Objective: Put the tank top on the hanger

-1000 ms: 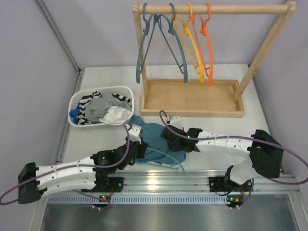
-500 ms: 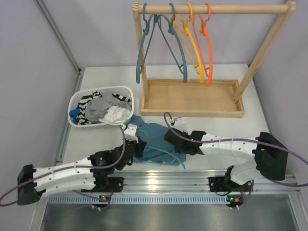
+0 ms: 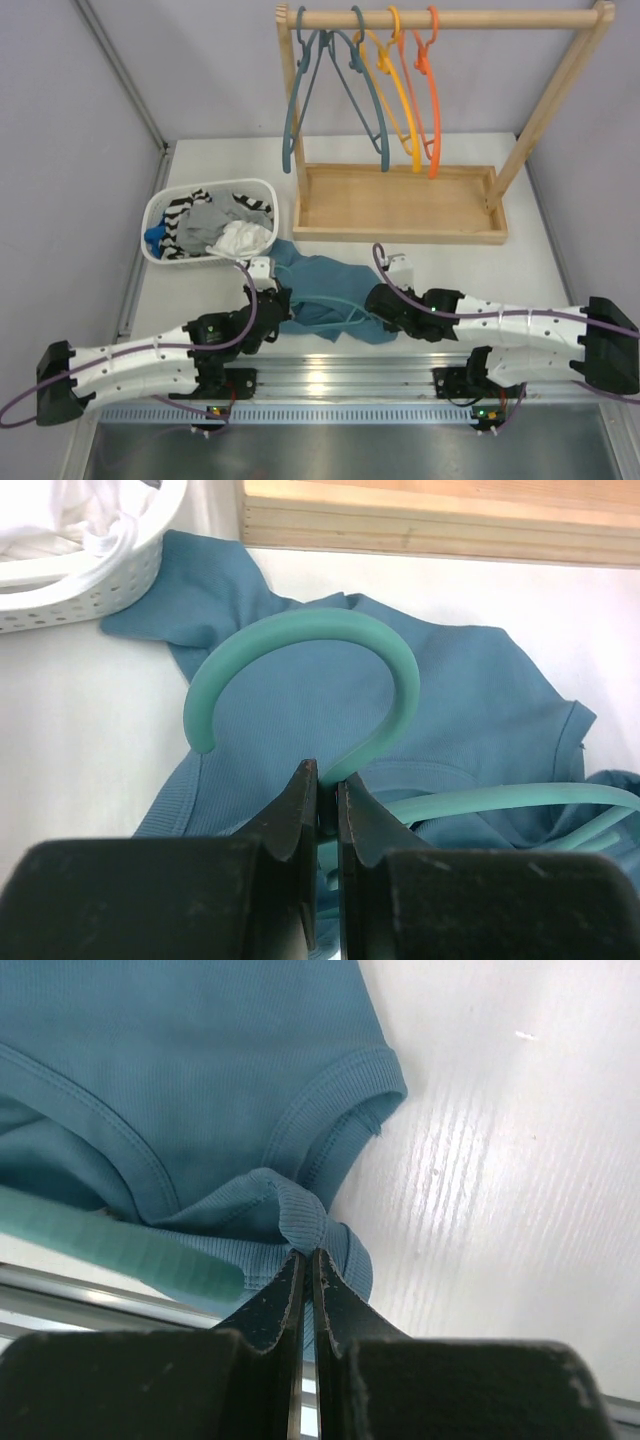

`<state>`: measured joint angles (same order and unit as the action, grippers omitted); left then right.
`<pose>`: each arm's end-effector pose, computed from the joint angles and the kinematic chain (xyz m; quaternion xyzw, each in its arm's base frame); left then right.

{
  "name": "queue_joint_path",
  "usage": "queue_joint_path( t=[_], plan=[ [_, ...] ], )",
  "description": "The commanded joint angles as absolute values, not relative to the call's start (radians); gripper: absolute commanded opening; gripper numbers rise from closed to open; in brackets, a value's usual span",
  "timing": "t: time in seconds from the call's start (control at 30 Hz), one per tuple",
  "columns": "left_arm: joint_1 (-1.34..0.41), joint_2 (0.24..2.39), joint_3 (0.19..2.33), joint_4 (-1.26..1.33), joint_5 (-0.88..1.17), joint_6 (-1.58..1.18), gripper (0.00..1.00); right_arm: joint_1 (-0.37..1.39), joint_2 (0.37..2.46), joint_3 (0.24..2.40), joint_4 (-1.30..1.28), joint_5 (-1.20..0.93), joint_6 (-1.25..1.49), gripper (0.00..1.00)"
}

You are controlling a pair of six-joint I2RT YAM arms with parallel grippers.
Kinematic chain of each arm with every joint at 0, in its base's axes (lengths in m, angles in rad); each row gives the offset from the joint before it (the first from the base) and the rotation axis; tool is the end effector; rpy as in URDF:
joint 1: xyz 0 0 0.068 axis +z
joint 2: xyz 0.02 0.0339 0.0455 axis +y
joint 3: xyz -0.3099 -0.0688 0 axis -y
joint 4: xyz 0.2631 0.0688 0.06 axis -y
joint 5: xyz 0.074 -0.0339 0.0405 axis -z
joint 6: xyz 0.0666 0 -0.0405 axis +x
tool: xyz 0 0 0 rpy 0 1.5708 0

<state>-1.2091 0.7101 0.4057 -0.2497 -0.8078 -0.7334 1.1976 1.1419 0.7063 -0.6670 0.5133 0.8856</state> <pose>0.1002 -0.1289 0.2308 0.0034 0.8257 -0.1758 0.5360 0.1087 0.1879 0.2209 -0.0880 0.9386 0.0690 0.3264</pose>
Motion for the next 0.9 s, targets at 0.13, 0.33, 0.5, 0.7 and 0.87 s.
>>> queue_joint_path(
  t=[0.13, 0.33, 0.5, 0.7, 0.87],
  plan=[
    [-1.212, 0.719, 0.471, -0.273, -0.896, -0.802, 0.00, 1.262, 1.095, 0.680, -0.699, 0.555, 0.954, 0.00],
    [-1.212, 0.765, 0.480, -0.276, -0.867, -0.782, 0.00, 1.281, 1.083, 0.716, -0.742, 0.609, 0.977, 0.00],
    [-1.212, 0.790, 0.485, -0.273, -0.853, -0.785, 0.00, 1.282, 1.072, 0.765, -0.773, 0.634, 0.959, 0.00],
    [-1.212, 0.799, 0.488, -0.241, -0.838, -0.752, 0.00, 1.299, 1.075, 0.798, -0.759, 0.626, 0.924, 0.00],
    [-1.212, 0.808, 0.503, -0.241, -0.859, -0.756, 0.00, 1.336, 1.092, 0.830, -0.772, 0.629, 0.907, 0.00]
  ],
)
